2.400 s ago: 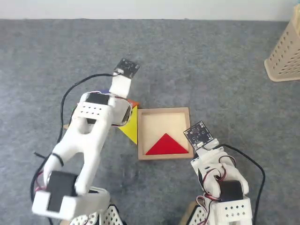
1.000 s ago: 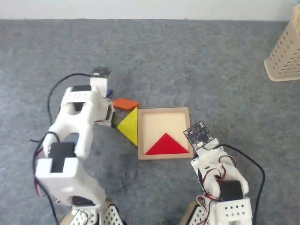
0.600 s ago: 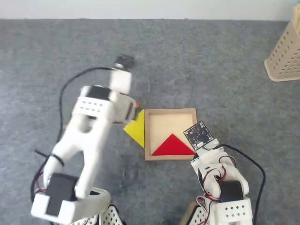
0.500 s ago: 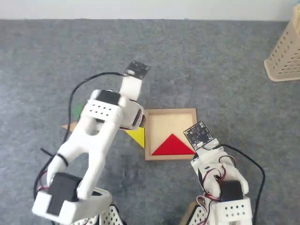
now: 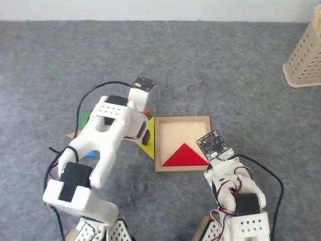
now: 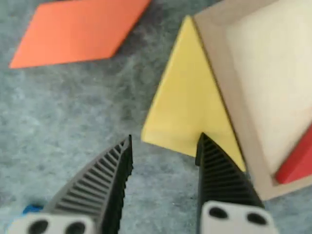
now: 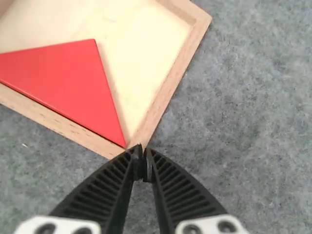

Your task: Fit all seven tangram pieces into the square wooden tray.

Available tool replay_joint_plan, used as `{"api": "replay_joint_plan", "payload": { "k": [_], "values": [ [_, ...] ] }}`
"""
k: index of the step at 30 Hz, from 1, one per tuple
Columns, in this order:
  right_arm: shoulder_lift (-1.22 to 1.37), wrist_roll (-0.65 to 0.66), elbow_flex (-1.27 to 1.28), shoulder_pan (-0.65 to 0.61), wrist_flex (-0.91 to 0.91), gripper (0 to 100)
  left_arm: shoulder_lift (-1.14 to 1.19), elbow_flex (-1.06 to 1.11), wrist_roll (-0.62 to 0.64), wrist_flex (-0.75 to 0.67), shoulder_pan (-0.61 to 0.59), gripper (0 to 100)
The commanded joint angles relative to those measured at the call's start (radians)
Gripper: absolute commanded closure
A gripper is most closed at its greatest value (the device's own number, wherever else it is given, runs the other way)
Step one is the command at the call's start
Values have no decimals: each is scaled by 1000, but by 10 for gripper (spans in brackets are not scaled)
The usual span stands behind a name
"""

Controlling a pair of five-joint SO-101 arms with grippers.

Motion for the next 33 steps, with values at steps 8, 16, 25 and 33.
{"api": "replay_joint_plan", "payload": {
  "k": [8, 16, 25, 33],
  "values": [
    [-22, 11, 15, -2, 7, 991, -169, -22, 15, -21, -9, 773],
    [-22, 11, 15, -2, 7, 991, -172, -19, 80, -26, 60, 728],
    [-22, 11, 15, -2, 7, 991, 35, -19, 35, -100, 14, 728],
    [-22, 11, 15, -2, 7, 991, 43, -18, -54, -95, -94, 728]
  ]
}}
